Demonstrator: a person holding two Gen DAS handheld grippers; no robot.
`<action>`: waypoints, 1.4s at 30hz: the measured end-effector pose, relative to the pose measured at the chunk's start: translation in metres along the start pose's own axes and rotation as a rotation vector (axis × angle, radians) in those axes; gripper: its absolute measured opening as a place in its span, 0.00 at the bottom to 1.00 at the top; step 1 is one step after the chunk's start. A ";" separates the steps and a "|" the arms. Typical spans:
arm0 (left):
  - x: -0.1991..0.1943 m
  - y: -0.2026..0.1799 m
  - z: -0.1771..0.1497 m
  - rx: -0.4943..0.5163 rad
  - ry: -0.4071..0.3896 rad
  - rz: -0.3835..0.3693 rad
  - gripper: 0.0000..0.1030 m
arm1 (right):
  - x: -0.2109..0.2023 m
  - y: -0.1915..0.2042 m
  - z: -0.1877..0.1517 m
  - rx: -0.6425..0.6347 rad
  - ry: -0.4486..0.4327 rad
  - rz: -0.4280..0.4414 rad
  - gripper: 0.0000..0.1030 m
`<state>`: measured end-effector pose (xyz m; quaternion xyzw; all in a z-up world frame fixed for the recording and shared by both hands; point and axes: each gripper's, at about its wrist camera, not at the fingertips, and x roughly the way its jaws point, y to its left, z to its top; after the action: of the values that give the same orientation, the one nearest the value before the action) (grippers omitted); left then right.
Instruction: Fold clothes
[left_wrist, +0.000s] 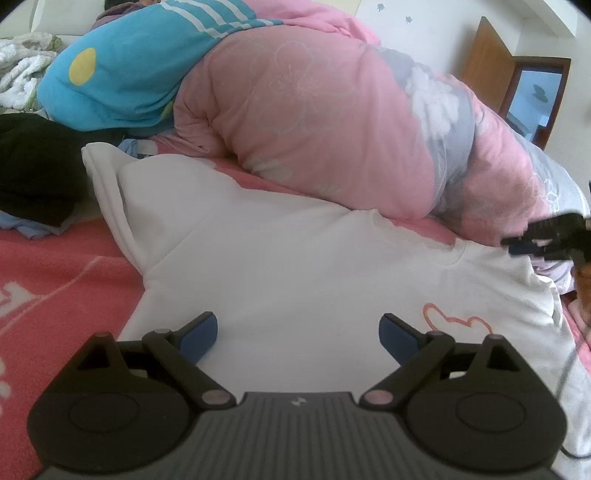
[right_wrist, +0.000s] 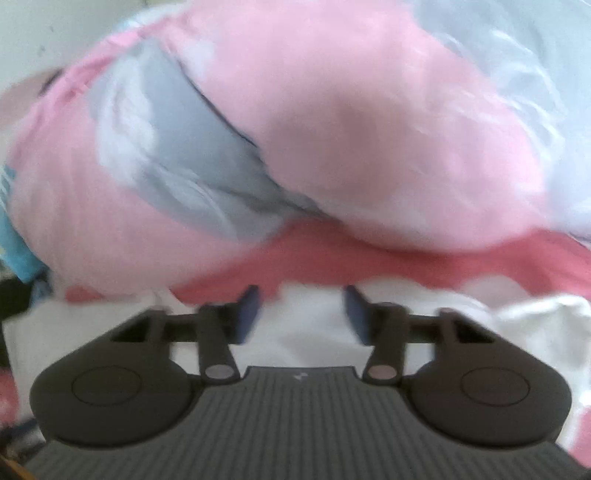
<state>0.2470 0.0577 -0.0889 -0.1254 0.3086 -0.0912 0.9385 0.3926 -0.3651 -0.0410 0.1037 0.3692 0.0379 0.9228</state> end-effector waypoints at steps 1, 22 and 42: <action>0.000 0.000 0.000 0.001 0.000 0.000 0.93 | 0.004 -0.001 -0.005 -0.014 0.023 0.000 0.25; 0.001 0.000 0.001 -0.004 0.004 -0.003 0.93 | -0.028 -0.046 -0.050 0.186 -0.006 0.006 0.19; -0.034 0.067 0.037 -0.264 -0.088 0.057 0.92 | -0.072 0.166 -0.006 -0.180 0.016 0.168 0.26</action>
<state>0.2485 0.1364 -0.0607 -0.2426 0.2801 -0.0175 0.9286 0.3377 -0.2125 0.0401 0.0506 0.3615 0.1491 0.9190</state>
